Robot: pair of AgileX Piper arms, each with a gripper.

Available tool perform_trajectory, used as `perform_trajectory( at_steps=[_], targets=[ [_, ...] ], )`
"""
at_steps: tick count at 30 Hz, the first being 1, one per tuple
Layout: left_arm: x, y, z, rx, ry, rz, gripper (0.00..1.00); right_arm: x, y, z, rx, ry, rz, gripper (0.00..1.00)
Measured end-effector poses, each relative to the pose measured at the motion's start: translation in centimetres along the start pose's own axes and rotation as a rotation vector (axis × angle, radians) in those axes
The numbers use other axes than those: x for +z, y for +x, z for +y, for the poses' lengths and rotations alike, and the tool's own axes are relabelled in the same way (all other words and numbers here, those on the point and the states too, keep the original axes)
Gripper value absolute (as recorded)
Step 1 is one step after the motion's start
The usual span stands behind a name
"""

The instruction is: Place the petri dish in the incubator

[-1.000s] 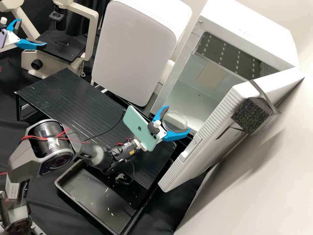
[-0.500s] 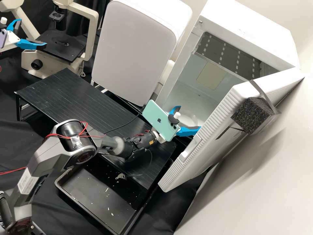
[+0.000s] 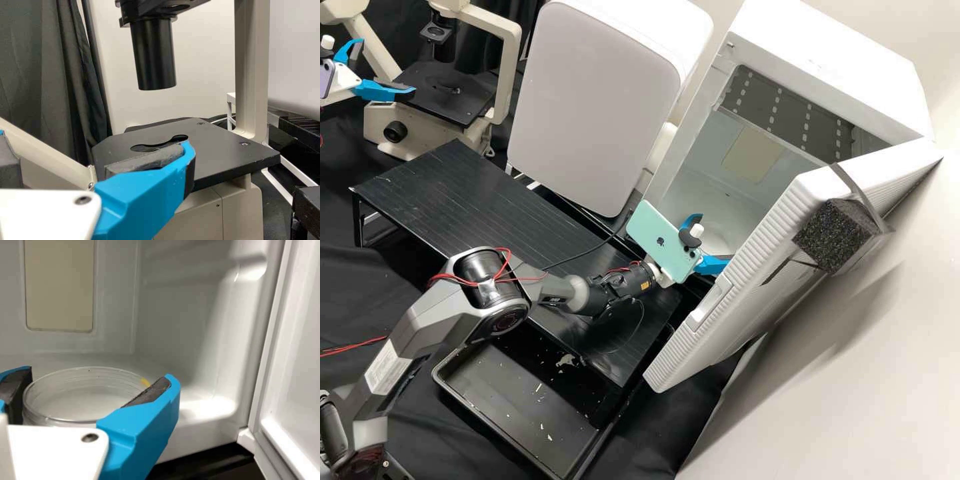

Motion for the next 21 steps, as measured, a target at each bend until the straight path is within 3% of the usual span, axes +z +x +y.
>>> perform_trajectory(
  at_steps=[2,3,21],
  targets=[
    [0.0,0.0,0.0,0.0,0.0,0.0,1.0,0.13,0.14,-0.13,-0.001,0.0,-0.001,0.0],
    [0.0,0.0,0.0,0.0,0.0,0.0,1.0,0.18,0.18,-0.18,-0.001,0.0,-0.001,1.0],
    [0.0,0.0,0.0,0.0,0.0,0.0,1.0,0.29,-0.17,-0.86,-0.003,0.002,0.009,1.0]
  ],
)
